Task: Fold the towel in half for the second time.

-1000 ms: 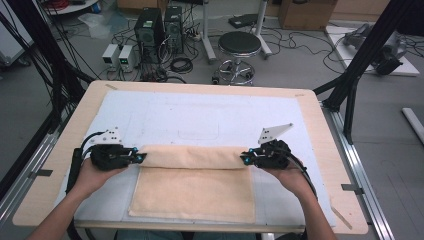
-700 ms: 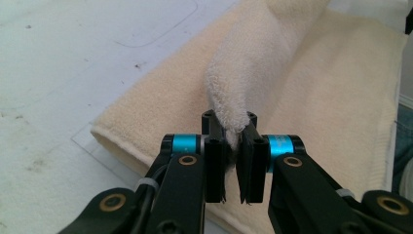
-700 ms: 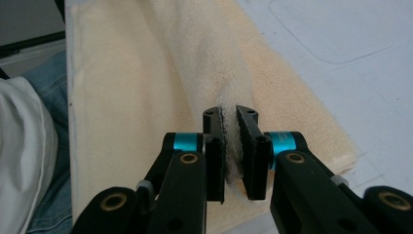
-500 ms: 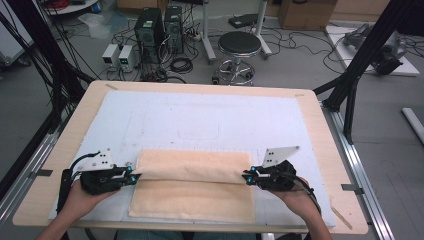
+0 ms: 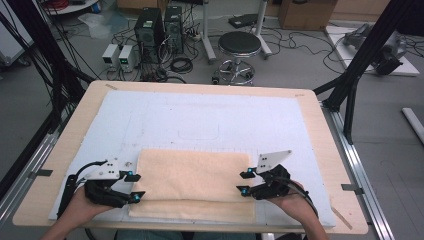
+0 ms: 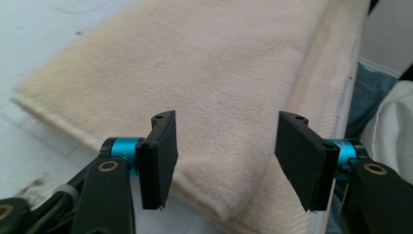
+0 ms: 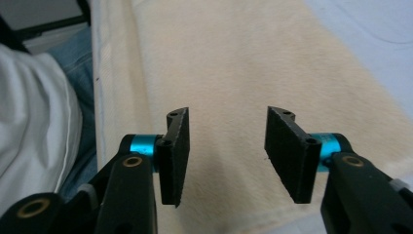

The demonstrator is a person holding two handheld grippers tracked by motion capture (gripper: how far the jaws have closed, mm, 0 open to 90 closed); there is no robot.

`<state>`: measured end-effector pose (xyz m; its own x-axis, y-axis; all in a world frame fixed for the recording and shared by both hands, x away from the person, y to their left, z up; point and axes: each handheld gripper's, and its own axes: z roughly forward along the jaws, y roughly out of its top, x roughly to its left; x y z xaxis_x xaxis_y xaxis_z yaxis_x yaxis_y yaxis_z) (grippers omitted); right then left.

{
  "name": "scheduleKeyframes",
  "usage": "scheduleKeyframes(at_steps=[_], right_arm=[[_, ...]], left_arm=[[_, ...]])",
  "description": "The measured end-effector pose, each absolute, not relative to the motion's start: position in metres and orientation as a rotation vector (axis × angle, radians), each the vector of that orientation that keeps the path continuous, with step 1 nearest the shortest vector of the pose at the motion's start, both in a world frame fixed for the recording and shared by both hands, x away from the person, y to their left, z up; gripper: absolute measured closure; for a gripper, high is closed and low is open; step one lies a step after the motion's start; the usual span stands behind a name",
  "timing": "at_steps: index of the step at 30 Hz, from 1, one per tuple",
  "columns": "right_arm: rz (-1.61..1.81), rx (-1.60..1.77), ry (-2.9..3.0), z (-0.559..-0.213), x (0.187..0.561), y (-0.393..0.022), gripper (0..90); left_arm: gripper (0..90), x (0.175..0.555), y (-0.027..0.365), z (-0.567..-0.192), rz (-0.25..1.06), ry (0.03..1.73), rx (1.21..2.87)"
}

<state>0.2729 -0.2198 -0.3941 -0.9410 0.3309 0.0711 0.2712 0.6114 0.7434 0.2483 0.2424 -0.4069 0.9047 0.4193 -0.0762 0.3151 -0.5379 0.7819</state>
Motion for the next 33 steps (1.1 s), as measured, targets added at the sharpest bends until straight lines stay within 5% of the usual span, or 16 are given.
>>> scheduleKeyframes(at_steps=[8, 14, 23, 25, 27, 33], right_arm=[[1.186, 0.416, 2.855, -0.414, 0.267, -0.207, 52.4], [1.171, 0.476, 2.855, -0.421, 0.268, -0.207, 82.6], [1.267, 0.459, 2.858, -0.407, 0.254, -0.211, 84.8], [1.298, 0.437, 2.879, -0.404, 0.249, -0.212, 80.0], [1.322, 0.472, 2.909, -0.403, 0.25, -0.213, 58.9], [1.314, 0.579, 2.772, -0.393, 0.275, -0.222, 46.3]], left_arm=[[56.1, 0.247, 0.231, -0.425, 0.112, 0.46, 2.261], [80.7, 0.249, 0.23, -0.424, 0.156, 0.49, 2.25], [83.4, 0.233, 0.24, -0.412, 0.149, 0.467, 2.205], [82.6, 0.228, 0.242, -0.411, 0.124, 0.445, 2.203], [69.0, 0.228, 0.243, -0.409, 0.127, 0.45, 2.191], [51.0, 0.255, 0.244, -0.396, 0.197, 0.549, 2.124]])
